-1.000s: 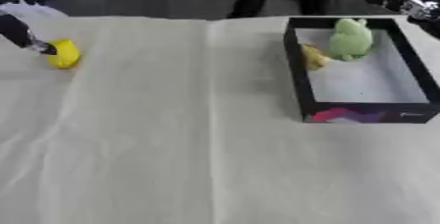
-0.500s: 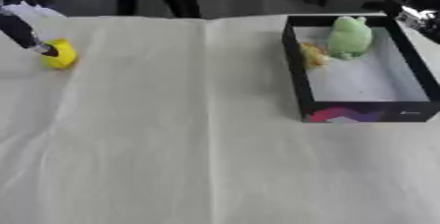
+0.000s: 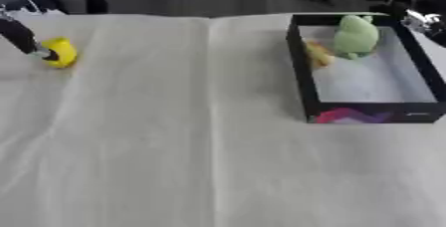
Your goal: Pick up the objects with one hand, pass them to the other hand, and then place them into the box on the other side of the table.
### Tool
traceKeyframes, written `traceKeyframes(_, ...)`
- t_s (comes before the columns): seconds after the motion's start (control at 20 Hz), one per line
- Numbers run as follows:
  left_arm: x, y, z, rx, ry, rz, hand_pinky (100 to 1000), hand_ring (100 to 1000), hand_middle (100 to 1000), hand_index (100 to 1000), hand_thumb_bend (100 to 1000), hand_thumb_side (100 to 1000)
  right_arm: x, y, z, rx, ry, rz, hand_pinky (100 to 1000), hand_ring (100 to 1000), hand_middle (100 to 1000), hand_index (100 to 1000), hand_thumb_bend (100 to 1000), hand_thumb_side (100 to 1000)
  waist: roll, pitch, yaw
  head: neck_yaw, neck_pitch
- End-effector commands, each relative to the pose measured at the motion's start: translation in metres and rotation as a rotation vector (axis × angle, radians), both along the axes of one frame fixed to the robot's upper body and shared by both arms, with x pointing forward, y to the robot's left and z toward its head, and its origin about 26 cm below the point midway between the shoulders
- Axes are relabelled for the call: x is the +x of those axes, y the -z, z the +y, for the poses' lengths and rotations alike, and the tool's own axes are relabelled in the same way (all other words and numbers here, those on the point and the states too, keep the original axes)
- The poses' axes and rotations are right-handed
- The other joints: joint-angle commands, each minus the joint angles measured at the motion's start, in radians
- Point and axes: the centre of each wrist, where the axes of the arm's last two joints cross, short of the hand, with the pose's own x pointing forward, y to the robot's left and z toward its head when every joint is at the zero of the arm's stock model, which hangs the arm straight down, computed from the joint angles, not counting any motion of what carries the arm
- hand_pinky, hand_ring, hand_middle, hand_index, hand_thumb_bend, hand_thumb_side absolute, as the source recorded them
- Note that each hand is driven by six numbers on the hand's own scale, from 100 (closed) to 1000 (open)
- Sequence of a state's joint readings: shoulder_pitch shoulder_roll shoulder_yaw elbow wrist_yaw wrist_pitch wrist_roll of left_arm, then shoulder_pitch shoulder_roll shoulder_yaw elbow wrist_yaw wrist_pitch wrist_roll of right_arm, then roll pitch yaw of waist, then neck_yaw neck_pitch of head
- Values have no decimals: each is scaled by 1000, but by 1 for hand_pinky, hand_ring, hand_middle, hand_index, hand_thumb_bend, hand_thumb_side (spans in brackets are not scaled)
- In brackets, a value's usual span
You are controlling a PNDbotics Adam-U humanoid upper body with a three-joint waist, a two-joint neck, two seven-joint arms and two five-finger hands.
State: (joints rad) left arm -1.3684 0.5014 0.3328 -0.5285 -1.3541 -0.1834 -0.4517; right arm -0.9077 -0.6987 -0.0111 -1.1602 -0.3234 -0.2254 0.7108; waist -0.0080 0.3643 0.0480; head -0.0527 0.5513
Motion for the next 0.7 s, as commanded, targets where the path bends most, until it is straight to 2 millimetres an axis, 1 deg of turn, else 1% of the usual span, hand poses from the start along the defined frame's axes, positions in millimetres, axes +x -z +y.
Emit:
traceKeyframes(0.05,-6,-15,12,-2,-39,-33,907,871,774,850,585,100,-4,-16,-5,-14,10,-44,999,1000,881,1000,100,352,-1,-18,-3,7,-16)
traceKeyframes(0.3,-6,-12,15,4,-65,-31,908,871,773,847,506,100,-3,-15,-6,-19,9,-47,1000,1000,882,1000,100,348,-2,-11,-9,20,-21)
traceKeyframes(0.4,-6,-10,16,6,-73,-29,909,873,775,852,489,100,-3,-15,-6,-21,9,-48,1000,1000,882,1000,100,346,-2,-9,-10,30,-24)
traceKeyframes(0.6,-7,-9,18,18,-94,-29,909,875,778,856,492,100,-3,-14,-7,-25,11,-49,1000,1000,881,1000,100,341,-3,-6,-11,54,-33)
traceKeyframes(0.7,-7,-8,20,22,-107,-31,908,875,779,856,496,100,-2,-13,-8,-26,12,-49,1000,1000,881,1000,100,340,-4,-4,-12,57,-36)
